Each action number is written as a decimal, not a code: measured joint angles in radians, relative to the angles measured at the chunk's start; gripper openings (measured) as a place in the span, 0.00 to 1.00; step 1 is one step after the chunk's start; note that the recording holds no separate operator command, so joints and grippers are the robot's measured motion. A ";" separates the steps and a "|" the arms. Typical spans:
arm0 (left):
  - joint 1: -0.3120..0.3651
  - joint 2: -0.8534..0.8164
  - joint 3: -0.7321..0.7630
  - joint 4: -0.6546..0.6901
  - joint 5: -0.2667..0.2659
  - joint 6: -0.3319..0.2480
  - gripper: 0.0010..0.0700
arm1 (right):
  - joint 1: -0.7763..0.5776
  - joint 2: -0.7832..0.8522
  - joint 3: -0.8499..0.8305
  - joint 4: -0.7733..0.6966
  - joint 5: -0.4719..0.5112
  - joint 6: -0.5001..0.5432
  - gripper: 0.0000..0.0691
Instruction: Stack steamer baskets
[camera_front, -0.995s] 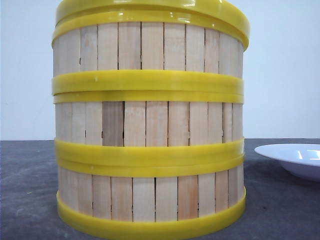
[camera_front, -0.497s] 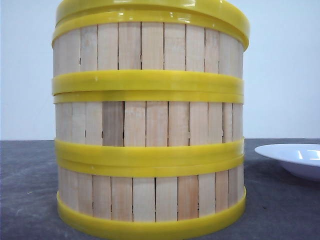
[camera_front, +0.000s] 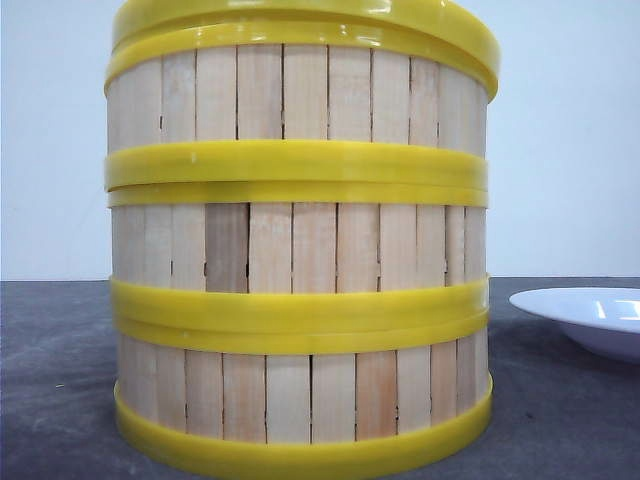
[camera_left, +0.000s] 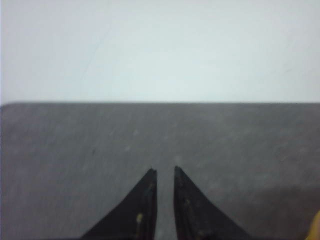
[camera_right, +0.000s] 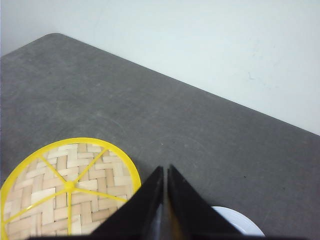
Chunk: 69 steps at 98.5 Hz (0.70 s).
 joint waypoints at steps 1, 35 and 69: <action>0.003 -0.004 -0.014 0.006 0.000 -0.001 0.04 | 0.000 0.000 0.000 0.000 0.000 0.000 0.01; 0.028 -0.117 -0.276 0.047 -0.006 -0.026 0.04 | 0.000 0.000 0.000 0.000 0.000 0.000 0.01; 0.028 -0.229 -0.356 0.055 -0.007 -0.028 0.04 | 0.000 0.000 0.000 0.000 0.000 0.000 0.01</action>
